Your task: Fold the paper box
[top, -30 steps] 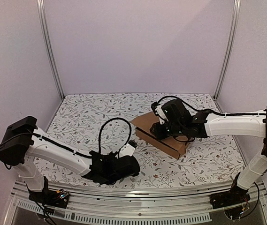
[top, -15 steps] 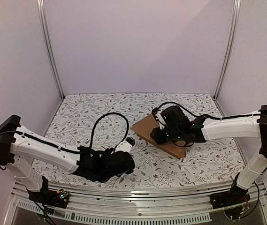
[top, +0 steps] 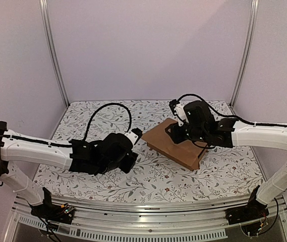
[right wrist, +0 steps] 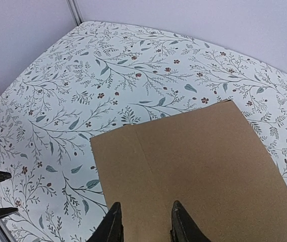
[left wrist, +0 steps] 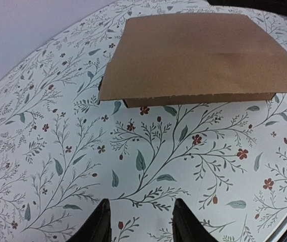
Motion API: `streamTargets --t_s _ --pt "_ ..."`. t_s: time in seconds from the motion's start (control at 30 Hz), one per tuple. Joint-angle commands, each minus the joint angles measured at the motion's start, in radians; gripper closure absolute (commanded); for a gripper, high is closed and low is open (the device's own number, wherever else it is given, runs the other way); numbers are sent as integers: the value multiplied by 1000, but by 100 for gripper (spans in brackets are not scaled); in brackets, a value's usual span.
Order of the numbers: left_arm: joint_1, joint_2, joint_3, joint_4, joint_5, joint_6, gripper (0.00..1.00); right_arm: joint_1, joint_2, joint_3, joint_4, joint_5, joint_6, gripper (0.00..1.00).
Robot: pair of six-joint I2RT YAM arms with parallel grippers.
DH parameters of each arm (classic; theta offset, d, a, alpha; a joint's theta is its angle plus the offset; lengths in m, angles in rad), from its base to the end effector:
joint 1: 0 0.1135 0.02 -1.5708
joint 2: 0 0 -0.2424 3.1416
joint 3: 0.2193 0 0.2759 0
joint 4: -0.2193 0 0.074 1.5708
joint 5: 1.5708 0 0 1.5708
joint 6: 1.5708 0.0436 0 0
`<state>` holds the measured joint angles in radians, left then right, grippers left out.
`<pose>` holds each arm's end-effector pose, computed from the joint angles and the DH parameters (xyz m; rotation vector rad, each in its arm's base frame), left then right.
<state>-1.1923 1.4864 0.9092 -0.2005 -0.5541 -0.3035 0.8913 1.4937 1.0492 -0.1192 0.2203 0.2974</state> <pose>0.1459 -0.3048 0.1805 0.7092 2.0986 -0.1679 0.2392 0.2809 0.2313 -0.5041 2.0955 0.4665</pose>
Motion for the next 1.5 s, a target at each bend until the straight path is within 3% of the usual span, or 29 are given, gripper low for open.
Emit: streamTargets --t_s 0.0,0.13,0.33,0.7,1.0,1.13,1.3,1.37,1.43,1.47 --pt "55 -24 52 55 116 60 60 -61 30 3 -30 3 -36 71" --pt "108 -25 86 68 188 71 59 -89 87 -2 -29 -34 -36 86" --pt "184 -18 136 59 274 72 59 -92 157 -24 -28 -35 -42 96" --pt "298 37 214 57 379 45 58 -92 225 -107 -29 -120 -47 100" --pt "343 159 316 68 451 67 58 -93 165 -178 -82 -155 -82 100" --pt "369 247 384 65 495 85 58 -92 52 -179 -135 -139 -79 91" --pt "423 342 437 72 589 87 57 -93 -100 -193 -201 -88 -56 69" --pt "449 373 454 78 648 70 57 -92 -168 -198 -236 -52 -47 50" --pt "472 403 475 84 708 56 57 -92 -218 -209 -266 -18 -37 40" --pt "482 420 487 83 733 49 56 -94 -238 -218 -278 2 -32 30"
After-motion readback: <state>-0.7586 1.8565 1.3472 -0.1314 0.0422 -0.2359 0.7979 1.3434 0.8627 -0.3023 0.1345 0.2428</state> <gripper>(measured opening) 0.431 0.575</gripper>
